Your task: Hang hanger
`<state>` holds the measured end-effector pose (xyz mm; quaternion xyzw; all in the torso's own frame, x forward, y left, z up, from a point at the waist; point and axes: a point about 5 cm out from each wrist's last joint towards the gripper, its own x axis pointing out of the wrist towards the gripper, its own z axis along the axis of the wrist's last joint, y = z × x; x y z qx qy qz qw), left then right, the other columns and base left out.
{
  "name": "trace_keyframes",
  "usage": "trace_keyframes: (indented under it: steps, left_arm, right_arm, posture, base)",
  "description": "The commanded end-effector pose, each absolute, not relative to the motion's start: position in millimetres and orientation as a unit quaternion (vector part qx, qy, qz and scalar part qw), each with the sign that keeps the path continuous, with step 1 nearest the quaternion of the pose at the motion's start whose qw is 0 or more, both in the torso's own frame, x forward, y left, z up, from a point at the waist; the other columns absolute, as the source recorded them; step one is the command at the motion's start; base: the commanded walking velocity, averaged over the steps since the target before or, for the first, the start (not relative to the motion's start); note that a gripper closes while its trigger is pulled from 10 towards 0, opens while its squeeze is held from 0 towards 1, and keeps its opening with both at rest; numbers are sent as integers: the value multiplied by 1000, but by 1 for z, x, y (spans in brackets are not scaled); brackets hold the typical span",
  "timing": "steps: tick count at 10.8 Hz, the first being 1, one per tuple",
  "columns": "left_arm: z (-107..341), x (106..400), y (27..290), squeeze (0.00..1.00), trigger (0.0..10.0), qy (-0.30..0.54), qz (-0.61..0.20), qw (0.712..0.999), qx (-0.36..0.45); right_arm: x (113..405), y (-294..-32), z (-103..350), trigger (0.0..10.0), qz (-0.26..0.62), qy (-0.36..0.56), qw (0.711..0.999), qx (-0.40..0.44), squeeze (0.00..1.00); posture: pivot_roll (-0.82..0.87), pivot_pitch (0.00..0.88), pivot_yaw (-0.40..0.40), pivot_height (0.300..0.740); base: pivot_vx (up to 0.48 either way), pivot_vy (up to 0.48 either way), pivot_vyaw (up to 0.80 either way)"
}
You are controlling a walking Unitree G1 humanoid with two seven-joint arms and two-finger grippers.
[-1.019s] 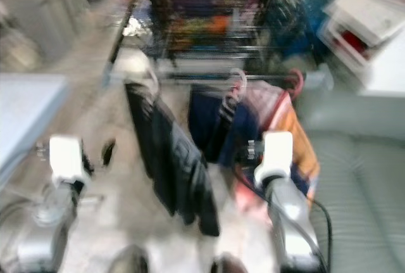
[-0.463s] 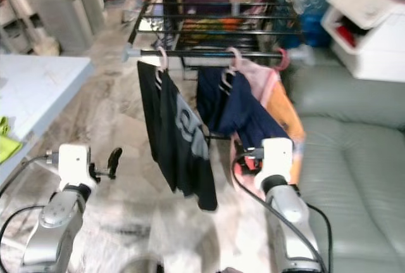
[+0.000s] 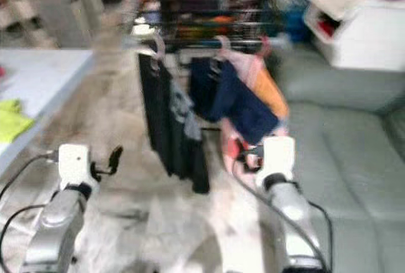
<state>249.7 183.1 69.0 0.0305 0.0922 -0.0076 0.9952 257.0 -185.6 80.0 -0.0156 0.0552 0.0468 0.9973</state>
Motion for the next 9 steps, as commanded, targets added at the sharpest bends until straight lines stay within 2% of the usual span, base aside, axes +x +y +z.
trace_keyframes:
  steps: [1,9]
  left_arm:
    - [71,249,187,0,10000,89,2,995,39]
    - [71,250,187,0,10000,87,3,996,37]
  right_arm:
    - [260,-179,83,10000,56,46,997,-11,0]
    - [259,-178,82,10000,54,48,997,-12,0]
  posture:
    - [-5,0,21,740]
    - [-4,9,24,740]
  base:
    - [0,0,0]
    - [0,0,0]
